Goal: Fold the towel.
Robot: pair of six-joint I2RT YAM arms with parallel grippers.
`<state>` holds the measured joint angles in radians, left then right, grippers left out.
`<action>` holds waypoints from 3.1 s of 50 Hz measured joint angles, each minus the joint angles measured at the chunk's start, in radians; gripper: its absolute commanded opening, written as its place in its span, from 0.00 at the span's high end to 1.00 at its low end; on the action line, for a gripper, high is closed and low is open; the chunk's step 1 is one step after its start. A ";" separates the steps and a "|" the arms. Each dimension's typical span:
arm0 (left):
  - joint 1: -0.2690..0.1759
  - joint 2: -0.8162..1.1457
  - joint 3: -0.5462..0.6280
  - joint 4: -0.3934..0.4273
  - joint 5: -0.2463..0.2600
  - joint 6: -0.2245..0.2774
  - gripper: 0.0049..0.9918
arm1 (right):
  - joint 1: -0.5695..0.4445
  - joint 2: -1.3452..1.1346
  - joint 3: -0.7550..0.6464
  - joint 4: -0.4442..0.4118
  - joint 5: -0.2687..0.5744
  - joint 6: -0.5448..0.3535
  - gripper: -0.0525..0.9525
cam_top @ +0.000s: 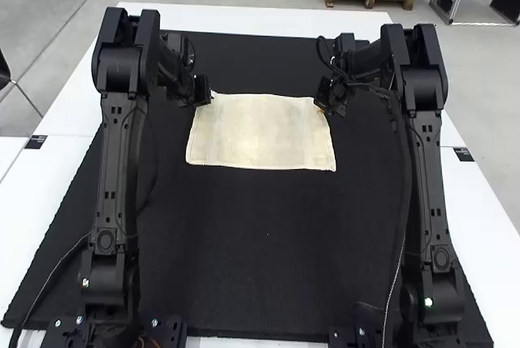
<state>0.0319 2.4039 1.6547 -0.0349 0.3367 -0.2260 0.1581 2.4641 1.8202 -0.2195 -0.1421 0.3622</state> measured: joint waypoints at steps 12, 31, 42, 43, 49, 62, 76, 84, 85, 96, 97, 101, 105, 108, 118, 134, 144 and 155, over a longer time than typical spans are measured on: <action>-0.018 0.005 0.000 0.002 -0.026 0.000 0.68 | 0.000 0.000 0.000 0.000 -0.001 0.000 0.95; -0.019 0.013 -0.006 0.033 -0.050 0.000 0.97 | 0.000 0.000 0.000 0.000 -0.003 0.000 0.95; -0.016 0.013 -0.018 0.051 -0.052 0.000 0.97 | 0.000 0.000 0.000 0.000 -0.003 -0.003 0.95; -0.016 0.013 -0.019 0.051 -0.052 0.000 0.97 | 0.000 0.000 0.000 0.000 -0.003 -0.004 0.95; -0.016 0.007 -0.038 0.071 -0.053 0.000 0.97 | 0.000 0.000 0.000 0.000 -0.003 -0.007 0.95; -0.012 -0.061 -0.138 0.085 -0.057 0.000 0.97 | 0.028 -0.042 -0.042 -0.021 -0.040 -0.011 0.95; -0.012 -0.189 -0.263 0.144 -0.061 0.000 0.97 | 0.058 -0.100 -0.131 -0.003 -0.054 -0.019 0.95; -0.012 -0.238 -0.303 0.166 -0.061 0.000 0.97 | 0.058 -0.108 -0.144 0.004 -0.056 -0.019 0.95; -0.012 -0.240 -0.306 0.167 -0.061 0.000 0.97 | 0.058 -0.111 -0.147 0.004 -0.057 -0.019 0.95; -0.012 -0.254 -0.351 0.184 -0.065 0.000 0.97 | 0.057 -0.142 -0.204 0.058 -0.051 -0.020 0.95; -0.012 -0.255 -0.354 0.184 -0.065 0.000 0.97 | 0.057 -0.145 -0.209 0.062 -0.050 -0.021 0.95; -0.012 -0.257 -0.360 0.186 -0.065 0.000 0.97 | 0.056 -0.159 -0.227 0.079 -0.042 -0.024 0.95; -0.012 -0.259 -0.361 0.186 -0.068 0.000 0.97 | 0.055 -0.178 -0.242 0.089 -0.034 -0.027 0.95; -0.012 -0.264 -0.364 0.184 -0.069 0.000 0.97 | 0.053 -0.195 -0.246 0.101 -0.026 -0.031 0.95; -0.013 -0.311 -0.380 0.187 -0.072 0.000 0.97 | 0.047 -0.236 -0.270 0.153 0.005 -0.037 0.95; -0.013 -0.344 -0.402 0.190 -0.072 0.000 0.97 | 0.035 -0.241 -0.319 0.189 0.021 -0.041 0.95; -0.013 -0.344 -0.422 0.190 -0.072 0.000 0.97 | 0.015 -0.265 -0.344 0.205 0.027 -0.042 0.95; -0.025 -0.375 -0.442 0.190 -0.075 0.000 0.97 | 0.009 -0.320 -0.368 0.234 0.038 -0.046 0.95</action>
<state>0.0067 2.0293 1.2125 0.1551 0.2619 -0.2260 0.1669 2.1441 1.4521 0.0147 -0.1040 0.3161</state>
